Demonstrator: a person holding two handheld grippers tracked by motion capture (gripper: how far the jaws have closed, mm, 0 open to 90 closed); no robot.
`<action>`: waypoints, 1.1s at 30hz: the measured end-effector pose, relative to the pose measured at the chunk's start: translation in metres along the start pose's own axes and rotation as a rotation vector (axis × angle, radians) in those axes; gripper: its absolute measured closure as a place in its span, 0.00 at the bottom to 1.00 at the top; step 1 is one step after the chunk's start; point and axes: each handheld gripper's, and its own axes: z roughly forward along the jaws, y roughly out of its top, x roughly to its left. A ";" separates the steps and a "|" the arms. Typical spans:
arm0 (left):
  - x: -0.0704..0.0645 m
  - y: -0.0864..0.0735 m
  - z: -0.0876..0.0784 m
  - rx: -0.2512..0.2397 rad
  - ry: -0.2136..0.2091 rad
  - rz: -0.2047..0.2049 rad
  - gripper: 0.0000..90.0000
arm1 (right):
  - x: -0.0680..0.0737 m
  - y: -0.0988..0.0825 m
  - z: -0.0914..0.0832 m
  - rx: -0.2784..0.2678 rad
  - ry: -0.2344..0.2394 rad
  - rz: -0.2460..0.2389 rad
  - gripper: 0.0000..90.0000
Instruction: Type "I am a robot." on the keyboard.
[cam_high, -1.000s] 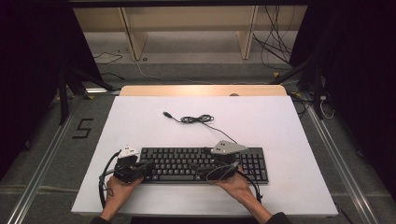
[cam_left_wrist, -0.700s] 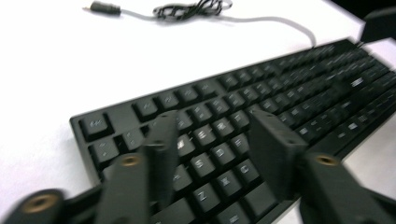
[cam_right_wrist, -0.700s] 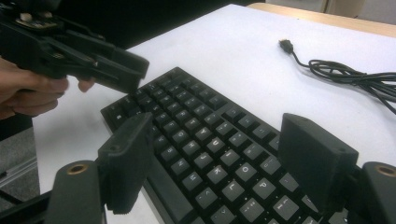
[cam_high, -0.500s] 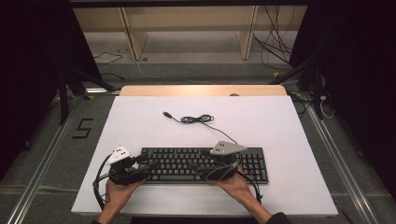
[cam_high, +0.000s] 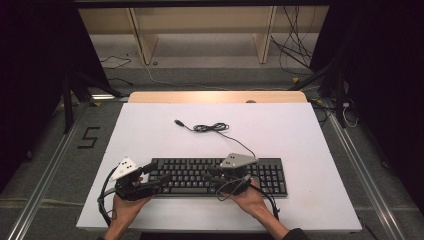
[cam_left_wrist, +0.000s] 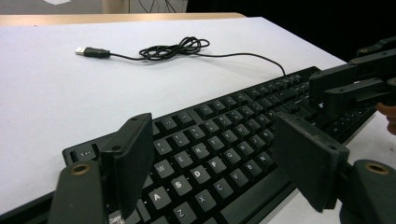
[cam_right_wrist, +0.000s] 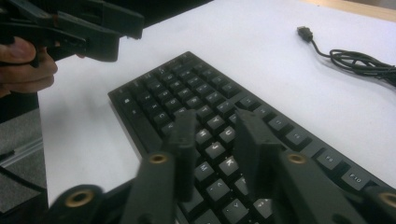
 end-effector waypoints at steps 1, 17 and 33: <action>0.000 0.000 0.000 -0.005 -0.001 0.004 0.32 | 0.000 0.000 0.001 0.004 0.001 0.000 0.84; -0.003 0.000 -0.003 -0.031 -0.012 0.015 0.31 | 0.003 -0.002 0.018 0.067 0.004 -0.016 1.00; -0.004 0.000 -0.003 -0.037 -0.015 0.013 0.31 | 0.007 -0.006 0.037 0.139 -0.020 -0.015 1.00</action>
